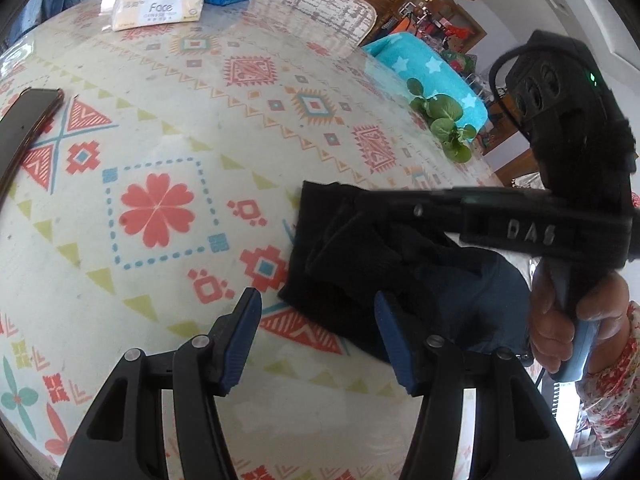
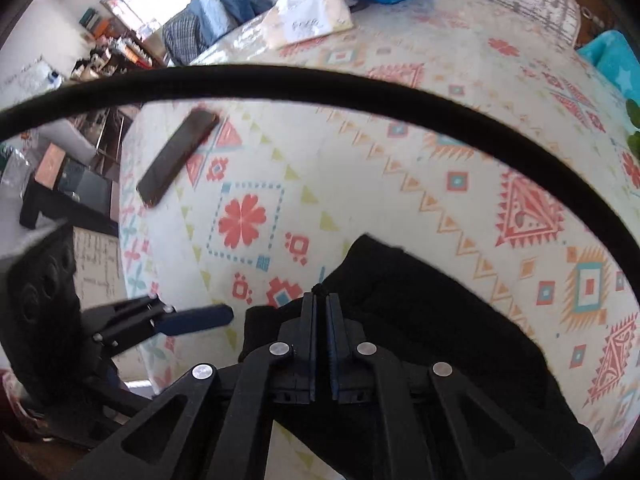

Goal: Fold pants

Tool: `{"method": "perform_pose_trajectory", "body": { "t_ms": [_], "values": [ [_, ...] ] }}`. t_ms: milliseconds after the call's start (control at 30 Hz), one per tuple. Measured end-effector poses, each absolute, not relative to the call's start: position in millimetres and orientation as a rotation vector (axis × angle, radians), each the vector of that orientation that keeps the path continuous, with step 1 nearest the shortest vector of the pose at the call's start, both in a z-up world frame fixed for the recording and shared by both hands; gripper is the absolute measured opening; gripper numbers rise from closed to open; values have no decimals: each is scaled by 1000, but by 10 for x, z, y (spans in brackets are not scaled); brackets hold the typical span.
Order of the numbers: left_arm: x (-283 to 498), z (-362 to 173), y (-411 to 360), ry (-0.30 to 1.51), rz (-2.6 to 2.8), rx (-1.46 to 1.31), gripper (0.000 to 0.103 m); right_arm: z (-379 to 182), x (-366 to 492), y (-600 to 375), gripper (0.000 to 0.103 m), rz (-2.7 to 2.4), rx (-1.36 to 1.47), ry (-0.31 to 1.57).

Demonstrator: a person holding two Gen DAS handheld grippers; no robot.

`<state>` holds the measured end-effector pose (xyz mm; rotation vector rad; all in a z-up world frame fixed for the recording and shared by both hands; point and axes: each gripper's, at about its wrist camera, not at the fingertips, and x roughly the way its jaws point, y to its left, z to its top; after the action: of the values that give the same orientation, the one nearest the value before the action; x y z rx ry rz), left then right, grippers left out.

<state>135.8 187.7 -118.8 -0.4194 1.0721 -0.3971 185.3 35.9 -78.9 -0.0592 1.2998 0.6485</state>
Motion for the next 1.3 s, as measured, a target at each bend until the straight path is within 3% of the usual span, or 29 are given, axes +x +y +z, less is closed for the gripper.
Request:
{"method": "perform_pose_trajectory", "body": {
  "t_ms": [167,433,633,867,1133,1300],
  "values": [
    [1427,-1127,1822,1063,-401,-366,58,-661,2060,384,5,623,-32,1255],
    [1324,-1009,1869,1057,-371,-167,58,-1068,2347,484,9,540,-6,1329],
    [1419,-863,1798,1039,-373,-112,58,-689,2149,94,9,400,98,1173],
    [1439,-843,1311,1057,-458,-56,58,-520,1047,-1339,10,41,355,1059],
    [1206,-887,650,1089,-479,-19,58,-905,-372,-3240,10,-499,525,1090],
    [996,-838,395,1083,-441,6,58,-1003,-717,-3570,7,-452,684,1054]
  ]
}}
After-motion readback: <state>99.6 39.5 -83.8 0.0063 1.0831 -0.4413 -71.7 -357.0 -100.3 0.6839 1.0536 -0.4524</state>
